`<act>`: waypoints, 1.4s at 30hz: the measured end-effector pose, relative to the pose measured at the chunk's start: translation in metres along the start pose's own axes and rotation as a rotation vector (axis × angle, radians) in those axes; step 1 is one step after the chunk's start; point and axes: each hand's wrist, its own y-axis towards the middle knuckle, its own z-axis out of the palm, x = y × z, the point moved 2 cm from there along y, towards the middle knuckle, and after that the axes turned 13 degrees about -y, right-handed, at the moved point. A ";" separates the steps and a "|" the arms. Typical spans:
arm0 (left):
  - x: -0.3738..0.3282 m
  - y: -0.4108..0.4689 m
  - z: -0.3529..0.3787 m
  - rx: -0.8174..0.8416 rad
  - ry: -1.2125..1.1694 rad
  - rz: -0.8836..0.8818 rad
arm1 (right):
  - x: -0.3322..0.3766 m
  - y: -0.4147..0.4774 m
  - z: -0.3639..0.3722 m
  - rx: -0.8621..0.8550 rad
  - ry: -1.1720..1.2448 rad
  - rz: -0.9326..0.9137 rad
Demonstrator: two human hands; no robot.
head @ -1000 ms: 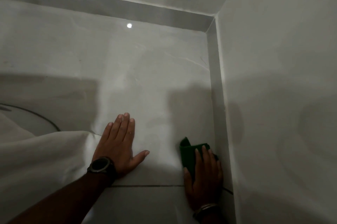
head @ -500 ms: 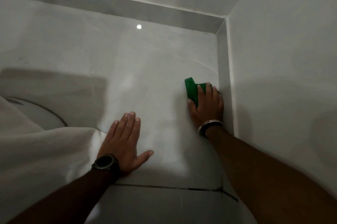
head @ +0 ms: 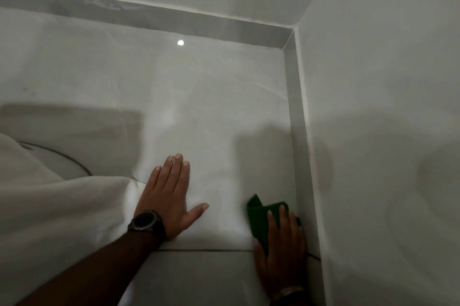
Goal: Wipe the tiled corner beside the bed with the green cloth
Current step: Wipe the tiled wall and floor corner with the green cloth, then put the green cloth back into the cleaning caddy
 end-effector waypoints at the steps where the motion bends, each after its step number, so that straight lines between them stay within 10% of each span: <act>1: 0.000 0.000 0.000 -0.002 0.000 0.003 | -0.001 -0.008 0.001 -0.015 -0.009 -0.011; 30: 0.004 0.001 0.006 0.060 -0.009 -0.029 | 0.007 0.121 -0.016 -0.110 0.129 -0.066; 42: -0.111 -0.137 -0.185 -0.001 -0.252 -0.250 | 0.026 0.012 -0.240 -0.014 0.446 -0.163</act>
